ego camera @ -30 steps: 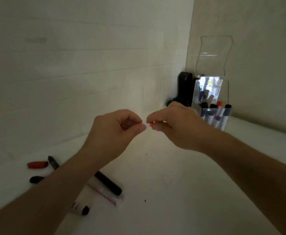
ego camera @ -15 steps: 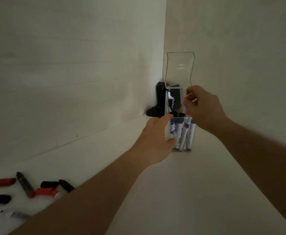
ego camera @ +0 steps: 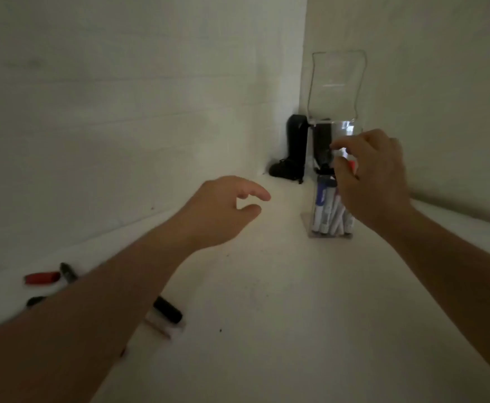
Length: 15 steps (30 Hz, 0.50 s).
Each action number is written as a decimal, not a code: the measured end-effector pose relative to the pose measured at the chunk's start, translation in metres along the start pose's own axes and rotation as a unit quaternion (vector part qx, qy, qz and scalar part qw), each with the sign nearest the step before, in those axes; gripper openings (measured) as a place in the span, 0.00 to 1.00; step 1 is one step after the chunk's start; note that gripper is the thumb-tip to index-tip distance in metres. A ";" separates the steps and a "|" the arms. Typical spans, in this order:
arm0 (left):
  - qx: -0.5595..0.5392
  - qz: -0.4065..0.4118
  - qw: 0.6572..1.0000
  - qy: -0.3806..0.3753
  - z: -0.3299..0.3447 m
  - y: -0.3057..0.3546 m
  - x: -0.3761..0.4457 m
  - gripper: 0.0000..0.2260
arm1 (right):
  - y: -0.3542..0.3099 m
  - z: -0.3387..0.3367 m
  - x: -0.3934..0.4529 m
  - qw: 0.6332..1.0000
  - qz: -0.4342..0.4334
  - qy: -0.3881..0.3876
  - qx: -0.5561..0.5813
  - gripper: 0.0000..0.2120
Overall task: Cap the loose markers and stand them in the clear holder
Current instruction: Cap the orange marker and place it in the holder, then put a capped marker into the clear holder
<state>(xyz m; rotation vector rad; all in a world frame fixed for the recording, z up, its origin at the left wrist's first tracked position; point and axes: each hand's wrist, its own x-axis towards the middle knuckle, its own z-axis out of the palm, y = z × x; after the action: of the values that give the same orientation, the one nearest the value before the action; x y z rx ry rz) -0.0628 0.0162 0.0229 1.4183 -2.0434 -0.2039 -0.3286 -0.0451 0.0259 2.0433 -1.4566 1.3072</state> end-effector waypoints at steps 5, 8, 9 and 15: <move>-0.031 -0.146 0.989 0.022 -0.073 -0.073 -0.043 0.08 | -0.091 0.022 -0.028 0.977 -0.044 -0.125 0.165 0.10; -0.027 -0.198 0.979 0.038 -0.097 -0.108 -0.073 0.07 | -0.148 0.042 -0.045 0.941 -0.030 -0.266 0.204 0.09; -0.021 -0.204 0.978 0.045 -0.101 -0.117 -0.081 0.06 | -0.164 0.049 -0.050 0.927 -0.027 -0.308 0.214 0.09; -0.009 -0.210 0.977 -0.021 -0.108 -0.147 -0.115 0.02 | -0.222 0.086 -0.075 0.838 0.011 -0.498 0.221 0.15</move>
<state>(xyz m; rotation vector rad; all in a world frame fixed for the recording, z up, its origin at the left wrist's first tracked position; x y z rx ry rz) 0.1403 0.0824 -0.0070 1.8357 -1.7444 -0.4317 -0.0990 0.0361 -0.0272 3.3172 -1.5957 0.5489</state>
